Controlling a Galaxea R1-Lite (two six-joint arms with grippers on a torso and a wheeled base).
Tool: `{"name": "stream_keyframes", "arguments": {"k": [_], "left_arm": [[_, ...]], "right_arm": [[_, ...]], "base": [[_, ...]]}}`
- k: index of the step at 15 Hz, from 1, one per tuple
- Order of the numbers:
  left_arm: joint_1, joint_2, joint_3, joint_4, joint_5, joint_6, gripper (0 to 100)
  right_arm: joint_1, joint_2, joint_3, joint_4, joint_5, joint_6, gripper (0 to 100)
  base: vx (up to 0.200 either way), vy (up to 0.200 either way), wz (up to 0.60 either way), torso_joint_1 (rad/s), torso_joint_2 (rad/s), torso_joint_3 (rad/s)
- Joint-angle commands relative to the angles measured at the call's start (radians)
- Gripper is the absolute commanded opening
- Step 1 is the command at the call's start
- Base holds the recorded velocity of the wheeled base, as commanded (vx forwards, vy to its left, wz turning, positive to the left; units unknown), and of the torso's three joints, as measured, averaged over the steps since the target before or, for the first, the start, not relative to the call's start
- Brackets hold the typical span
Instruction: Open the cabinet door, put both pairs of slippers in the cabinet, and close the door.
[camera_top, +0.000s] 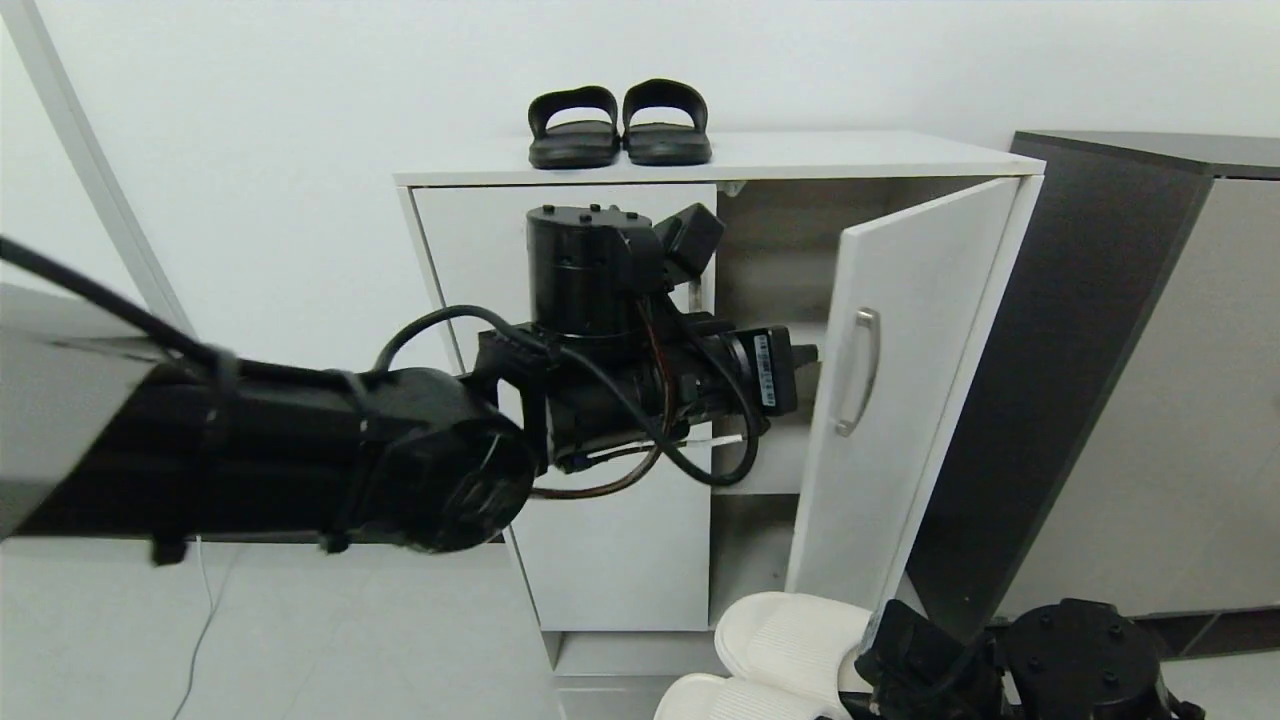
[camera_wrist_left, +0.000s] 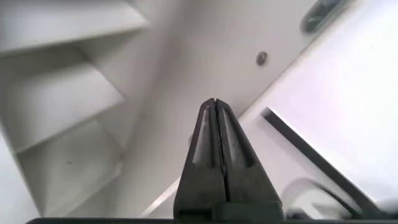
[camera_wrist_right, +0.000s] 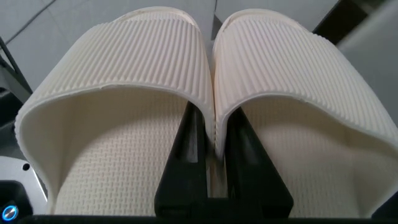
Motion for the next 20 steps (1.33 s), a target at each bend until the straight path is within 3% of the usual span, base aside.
{"name": "stream_keyframes", "arguments": {"k": [1,3,7,10,12,15,17,20], "left_arm": [[-0.003,-0.134,0.106,-0.015,0.001,0.002,0],[0.047,-0.196,0.178,-0.018,0.001,0.002,0],[0.187,-0.489,0.488,-0.076,-0.008,0.008,0],[0.236,-0.737,0.729,-0.064,-0.005,0.012,0],[0.244,-0.886,0.836,-0.038,0.006,0.029,0],[0.244,-1.111,0.868,0.182,0.123,0.128,0],[0.251,-1.334,0.867,0.424,0.213,0.167,0],[0.425,-1.495,0.885,0.581,0.267,0.174,0]], "right_arm": [[0.007,-0.002,0.0,-0.006,0.0,0.0,0],[0.005,-0.002,0.0,-0.031,-0.002,0.001,0],[-0.026,0.045,-0.02,-0.105,-0.011,0.011,0],[-0.044,0.083,-0.028,-0.2,-0.023,0.009,0],[-0.044,0.087,-0.029,-0.201,-0.023,0.009,0],[-0.046,0.087,-0.032,-0.201,-0.023,0.009,0],[-0.046,0.087,-0.035,-0.201,-0.025,0.009,0],[-0.052,0.086,-0.035,-0.203,-0.025,0.009,0]], "base": [[0.0,0.0,0.0,0.0,0.0,0.0],[0.0,0.0,0.0,0.0,0.0,0.0],[0.0,0.0,0.0,0.0,0.0,0.0],[0.0,0.0,0.0,0.0,0.0,0.0],[0.0,0.0,0.0,0.0,0.0,0.0],[0.0,0.0,0.0,0.0,0.0,0.0],[0.0,0.0,0.0,0.0,0.0,0.0],[0.0,0.0,0.0,0.0,0.0,0.0]]}}
